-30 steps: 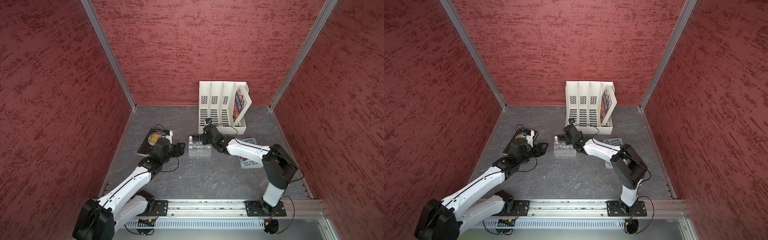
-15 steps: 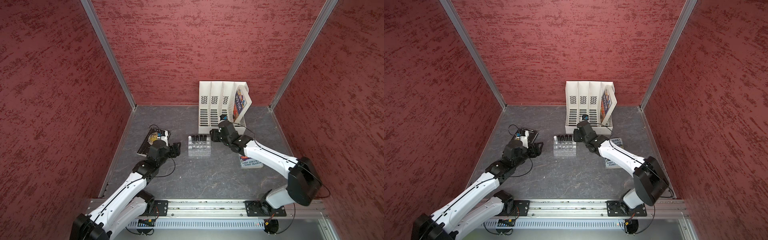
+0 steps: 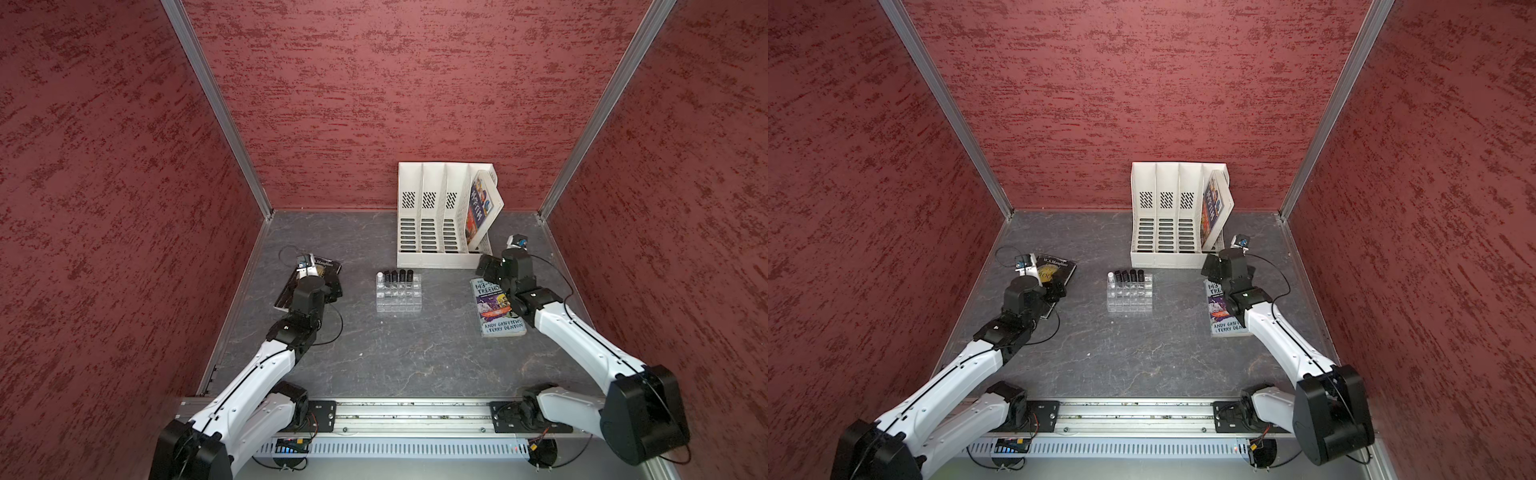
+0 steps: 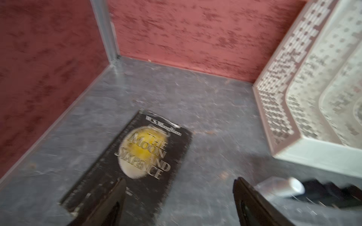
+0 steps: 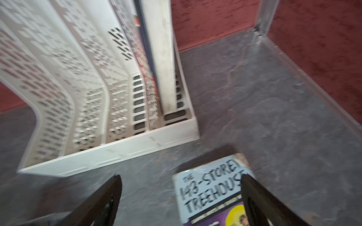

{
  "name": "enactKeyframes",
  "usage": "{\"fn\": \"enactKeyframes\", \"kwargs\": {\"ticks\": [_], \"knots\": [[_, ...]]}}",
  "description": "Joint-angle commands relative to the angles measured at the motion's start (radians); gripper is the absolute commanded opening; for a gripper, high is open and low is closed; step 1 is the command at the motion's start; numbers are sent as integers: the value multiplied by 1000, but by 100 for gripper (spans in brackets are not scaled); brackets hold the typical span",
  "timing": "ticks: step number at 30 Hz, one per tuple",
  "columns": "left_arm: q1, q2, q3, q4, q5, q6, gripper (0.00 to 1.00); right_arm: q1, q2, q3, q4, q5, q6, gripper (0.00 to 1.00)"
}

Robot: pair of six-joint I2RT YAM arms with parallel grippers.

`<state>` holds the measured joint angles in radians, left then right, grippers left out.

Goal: Arrange the lipsticks in the organizer
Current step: Reset both arms

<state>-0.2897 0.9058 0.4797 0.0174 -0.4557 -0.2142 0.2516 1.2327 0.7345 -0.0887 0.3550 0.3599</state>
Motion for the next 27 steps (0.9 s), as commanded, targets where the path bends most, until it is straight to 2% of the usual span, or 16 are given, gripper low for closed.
{"fn": "enactKeyframes", "kwargs": {"ticks": [1,3,5,10,15,17,21,22,24,25,26,27], "knots": [[95,32,-66,222,-122,85,89,-50,46,-20,198,230,-136,98],[155,63,-105,308,-81,66,89,-70,72,-48,248,267,-164,99],[198,104,-133,384,-18,53,89,-89,90,-95,325,251,-194,99],[240,226,-149,549,64,108,89,-135,136,-185,534,210,-238,99],[305,359,-166,726,280,116,90,-168,171,-251,670,96,-259,99],[313,402,-152,752,321,145,90,-169,190,-270,748,26,-305,99],[342,483,-134,821,446,180,91,-175,245,-303,872,-32,-330,98],[342,516,-137,859,474,193,91,-177,242,-299,854,-57,-332,99],[336,605,-145,965,499,213,95,-180,255,-304,879,-93,-346,99],[333,628,-142,968,492,213,99,-180,260,-304,878,-114,-354,99],[336,608,-125,904,485,205,100,-182,268,-305,890,-134,-358,99],[337,621,-123,926,475,200,100,-190,269,-306,889,-156,-356,99]]}}
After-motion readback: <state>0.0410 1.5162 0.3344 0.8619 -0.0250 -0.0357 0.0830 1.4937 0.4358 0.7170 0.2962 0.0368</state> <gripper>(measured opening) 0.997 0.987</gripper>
